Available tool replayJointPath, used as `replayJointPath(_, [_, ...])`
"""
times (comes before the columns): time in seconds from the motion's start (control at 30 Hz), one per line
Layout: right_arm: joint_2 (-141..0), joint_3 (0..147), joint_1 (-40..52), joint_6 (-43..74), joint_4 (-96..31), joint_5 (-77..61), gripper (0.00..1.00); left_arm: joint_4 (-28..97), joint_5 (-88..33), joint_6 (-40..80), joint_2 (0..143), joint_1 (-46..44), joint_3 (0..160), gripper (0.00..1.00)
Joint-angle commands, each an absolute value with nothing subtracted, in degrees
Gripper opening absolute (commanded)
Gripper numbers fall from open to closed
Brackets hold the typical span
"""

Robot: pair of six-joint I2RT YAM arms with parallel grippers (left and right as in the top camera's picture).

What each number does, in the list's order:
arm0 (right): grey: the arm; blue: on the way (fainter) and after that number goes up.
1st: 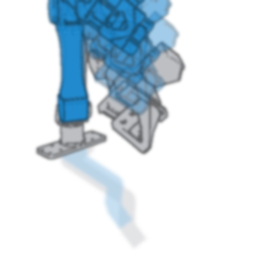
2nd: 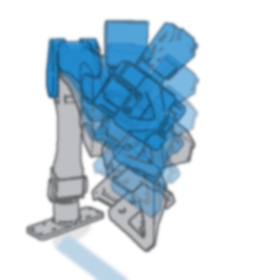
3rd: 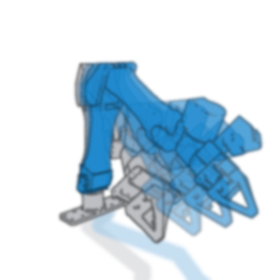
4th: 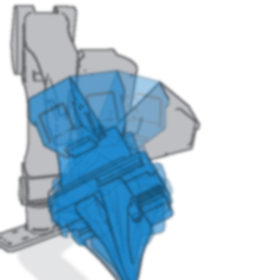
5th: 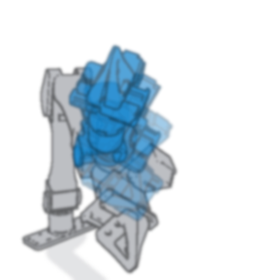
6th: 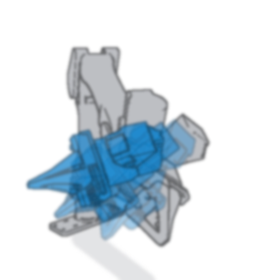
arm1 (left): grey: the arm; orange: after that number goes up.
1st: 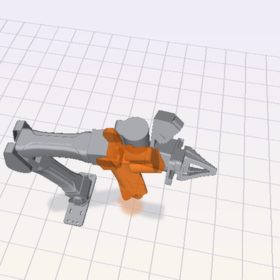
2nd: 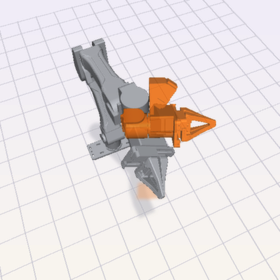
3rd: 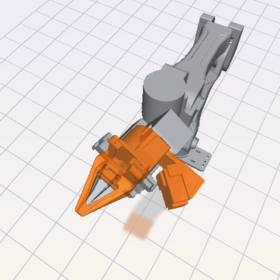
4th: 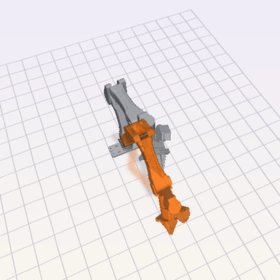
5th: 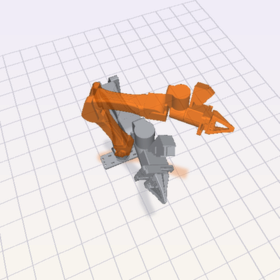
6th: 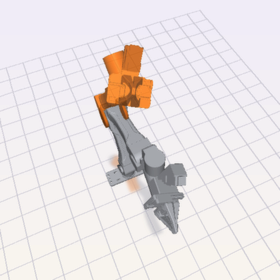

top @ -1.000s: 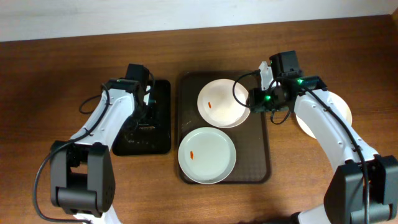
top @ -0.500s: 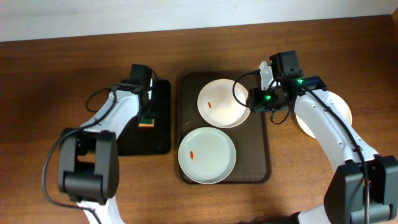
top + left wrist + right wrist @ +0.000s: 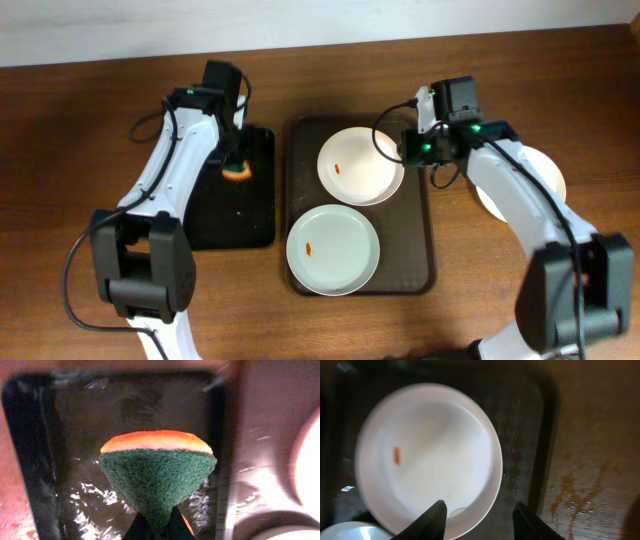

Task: Clean dirty plates on tray and stack at the side
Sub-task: 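Scrub the top plate with the sponge while the right gripper holds it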

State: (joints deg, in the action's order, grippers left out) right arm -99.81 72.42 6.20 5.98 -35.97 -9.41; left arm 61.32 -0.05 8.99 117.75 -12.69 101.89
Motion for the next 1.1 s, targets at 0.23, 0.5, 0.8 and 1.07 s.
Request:
replayJointPath(0.23, [-115.2,72.5,6.0,9.0,-31.2,-8.3,0.20,56.4,-9.5,13.3,117.8,-18.4,105.7,0.00])
replayJointPath(0.5, [-114.1,72.7,6.0,29.1,-44.6,-10.5,0.31,53.0,-10.1,13.9,117.8,-22.9,105.7,0.00])
replayJointPath(0.8, [-113.8,74.3,4.8,3.4,-35.3,-7.4,0.17,46.4,-10.1,18.7,122.3,-28.5,105.7,0.00])
replayJointPath(1.07, [-113.8,74.1,4.9,12.8,-36.3,-7.5,0.04,42.4,-11.4,23.4,128.0,-30.7,105.7,0.00])
